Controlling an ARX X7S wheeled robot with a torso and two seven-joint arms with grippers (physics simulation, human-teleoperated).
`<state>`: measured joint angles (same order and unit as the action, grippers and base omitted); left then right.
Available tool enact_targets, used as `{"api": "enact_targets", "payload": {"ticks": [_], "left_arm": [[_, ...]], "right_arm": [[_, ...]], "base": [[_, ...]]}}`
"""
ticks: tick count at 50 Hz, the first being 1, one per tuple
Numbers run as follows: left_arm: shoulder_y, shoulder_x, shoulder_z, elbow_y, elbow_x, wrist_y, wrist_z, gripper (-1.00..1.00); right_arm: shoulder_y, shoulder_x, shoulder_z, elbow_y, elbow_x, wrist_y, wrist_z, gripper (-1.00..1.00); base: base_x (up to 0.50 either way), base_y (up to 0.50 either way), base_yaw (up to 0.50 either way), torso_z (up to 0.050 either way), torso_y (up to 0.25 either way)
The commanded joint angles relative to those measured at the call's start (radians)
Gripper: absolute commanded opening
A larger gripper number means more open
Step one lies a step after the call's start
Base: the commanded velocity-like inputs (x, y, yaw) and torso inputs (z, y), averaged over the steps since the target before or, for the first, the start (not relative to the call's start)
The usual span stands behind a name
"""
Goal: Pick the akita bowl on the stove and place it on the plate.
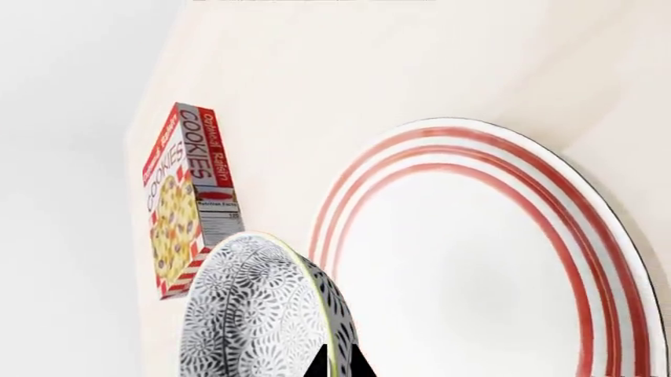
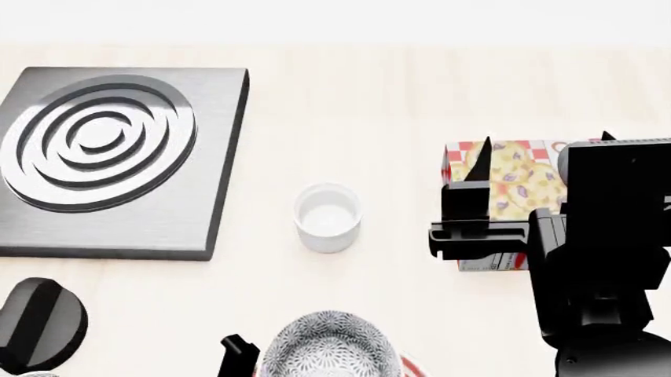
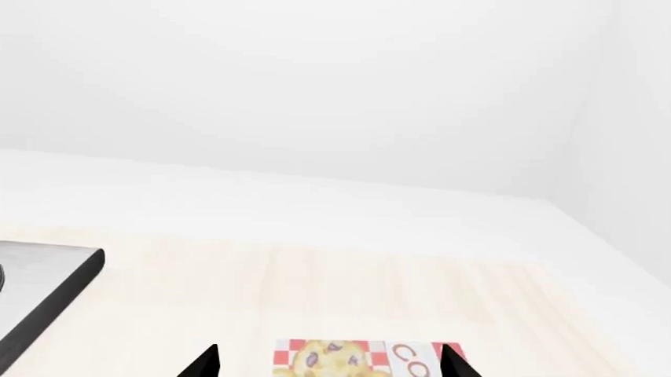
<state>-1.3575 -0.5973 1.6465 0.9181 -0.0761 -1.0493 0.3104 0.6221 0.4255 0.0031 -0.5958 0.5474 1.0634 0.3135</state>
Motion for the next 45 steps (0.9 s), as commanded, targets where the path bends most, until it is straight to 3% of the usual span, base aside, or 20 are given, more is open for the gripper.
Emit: {"api": "enact_targets", "payload": {"ticks": [1, 45], "left_arm": [[0.019, 0.009, 0.012, -0.003, 0.037, 0.003, -0.027, -1.0], [0.087, 0.023, 0.061, -0.055, 0.074, 0.039, -0.086, -1.0]], "right_arm": [[0.0, 0.002, -0.002, 0.001, 0.003, -0.002, 0.002, 1.0], [0.003, 0.009, -0.006, -0.001, 0.018, -0.001, 0.015, 1.0]], "base": [[0.0, 0.0, 0.0, 0.015, 0.0], [0.0, 0.0, 0.0, 0.0, 0.0]]}}
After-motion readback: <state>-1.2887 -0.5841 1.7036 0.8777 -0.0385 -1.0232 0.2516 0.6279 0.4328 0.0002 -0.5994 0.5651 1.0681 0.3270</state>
